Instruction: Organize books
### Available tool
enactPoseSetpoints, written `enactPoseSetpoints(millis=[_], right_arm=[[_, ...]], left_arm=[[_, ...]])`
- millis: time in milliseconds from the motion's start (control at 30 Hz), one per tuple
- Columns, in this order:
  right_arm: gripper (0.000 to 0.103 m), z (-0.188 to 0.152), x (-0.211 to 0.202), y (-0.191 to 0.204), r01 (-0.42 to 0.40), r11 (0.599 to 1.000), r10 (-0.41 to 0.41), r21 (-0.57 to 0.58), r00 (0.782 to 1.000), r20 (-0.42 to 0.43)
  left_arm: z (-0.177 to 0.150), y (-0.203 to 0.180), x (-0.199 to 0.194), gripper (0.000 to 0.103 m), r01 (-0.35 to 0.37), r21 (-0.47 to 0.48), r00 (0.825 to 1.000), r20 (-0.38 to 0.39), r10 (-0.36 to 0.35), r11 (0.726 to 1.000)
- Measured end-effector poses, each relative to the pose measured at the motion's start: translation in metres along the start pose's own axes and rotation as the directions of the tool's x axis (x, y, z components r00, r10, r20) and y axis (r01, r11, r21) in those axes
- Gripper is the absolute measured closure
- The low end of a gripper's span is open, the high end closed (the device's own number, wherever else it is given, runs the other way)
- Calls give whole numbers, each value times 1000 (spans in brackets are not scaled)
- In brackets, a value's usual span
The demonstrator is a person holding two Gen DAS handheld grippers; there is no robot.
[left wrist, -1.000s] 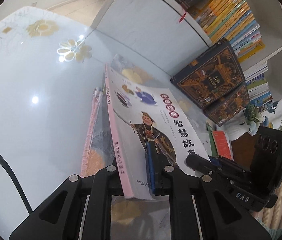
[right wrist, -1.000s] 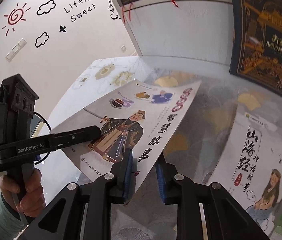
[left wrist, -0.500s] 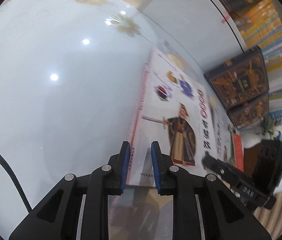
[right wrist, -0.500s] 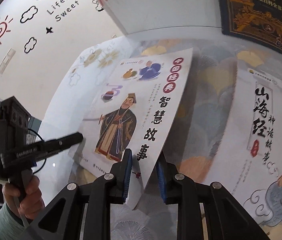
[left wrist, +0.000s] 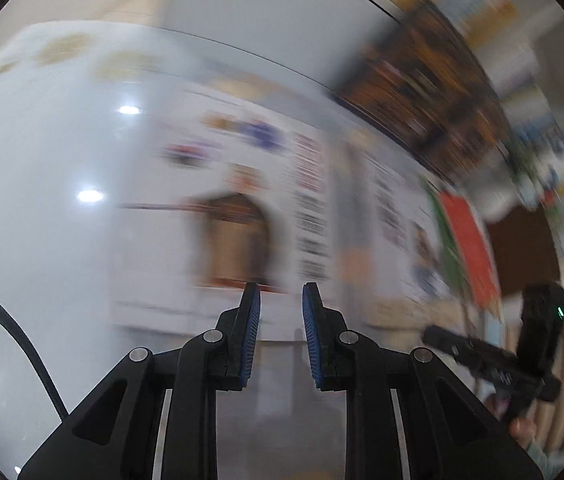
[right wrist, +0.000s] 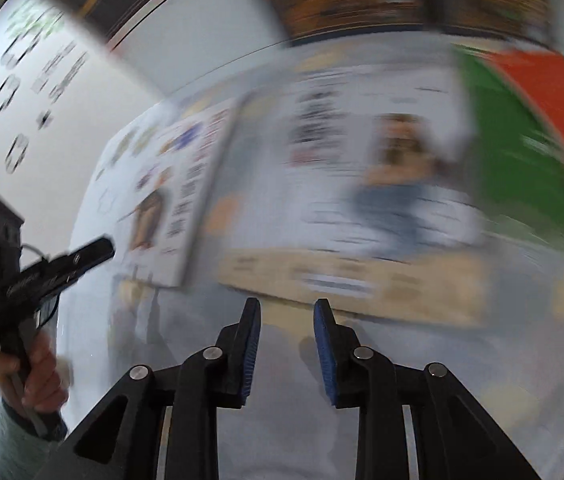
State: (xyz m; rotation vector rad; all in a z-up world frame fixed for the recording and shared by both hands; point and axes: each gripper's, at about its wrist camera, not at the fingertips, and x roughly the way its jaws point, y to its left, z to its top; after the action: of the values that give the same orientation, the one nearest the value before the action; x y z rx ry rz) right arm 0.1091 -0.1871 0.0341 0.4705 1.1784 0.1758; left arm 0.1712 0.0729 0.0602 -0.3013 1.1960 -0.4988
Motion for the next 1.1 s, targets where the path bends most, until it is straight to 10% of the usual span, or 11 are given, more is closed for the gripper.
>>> enactPoseSetpoints(millis=[233, 833, 1100], right_arm=[[60, -1, -48, -66, 43, 977, -67, 209, 992, 110], [79, 1, -10, -59, 149, 976, -162, 156, 984, 76], [78, -38, -33, -38, 200, 979, -203, 49, 978, 52]], left_arm=[[10, -71, 77, 78, 116, 98, 976, -198, -95, 988], [12, -87, 95, 78, -44, 119, 984, -167, 64, 992], [-44, -93, 65, 78, -17, 159, 979, -198, 48, 987]])
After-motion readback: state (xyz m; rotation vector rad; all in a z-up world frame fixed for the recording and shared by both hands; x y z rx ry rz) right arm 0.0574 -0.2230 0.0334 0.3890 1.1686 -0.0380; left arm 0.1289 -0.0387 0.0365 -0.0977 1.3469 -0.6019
